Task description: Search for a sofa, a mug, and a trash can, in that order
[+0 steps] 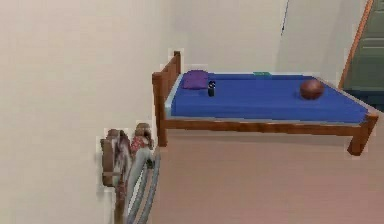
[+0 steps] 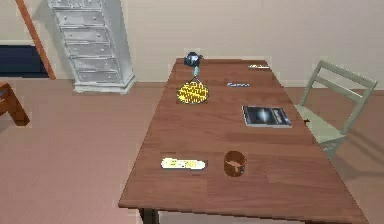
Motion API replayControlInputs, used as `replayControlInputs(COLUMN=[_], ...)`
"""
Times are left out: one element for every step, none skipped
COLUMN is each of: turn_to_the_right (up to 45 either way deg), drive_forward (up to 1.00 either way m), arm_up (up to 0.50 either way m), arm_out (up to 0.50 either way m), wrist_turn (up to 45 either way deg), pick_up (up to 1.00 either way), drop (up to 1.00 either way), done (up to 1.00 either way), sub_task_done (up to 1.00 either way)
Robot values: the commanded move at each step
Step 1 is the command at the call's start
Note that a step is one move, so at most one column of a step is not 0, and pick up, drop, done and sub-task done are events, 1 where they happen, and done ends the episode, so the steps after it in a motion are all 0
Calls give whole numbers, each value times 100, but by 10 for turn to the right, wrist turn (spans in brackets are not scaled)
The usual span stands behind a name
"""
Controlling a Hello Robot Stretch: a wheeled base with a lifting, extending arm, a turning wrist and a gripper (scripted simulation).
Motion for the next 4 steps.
replayControlInputs(turn_to_the_right=[-30,0,450,210], drive_forward=[0,50,0,0], arm_up=[0,0,0,0], arm_out=[0,0,0,0], wrist_turn=[0,0,0,0], pick_up=[0,0,0,0], drop=[0,0,0,0], done=[0,0,0,0], sub_task_done=[0,0,0,0])
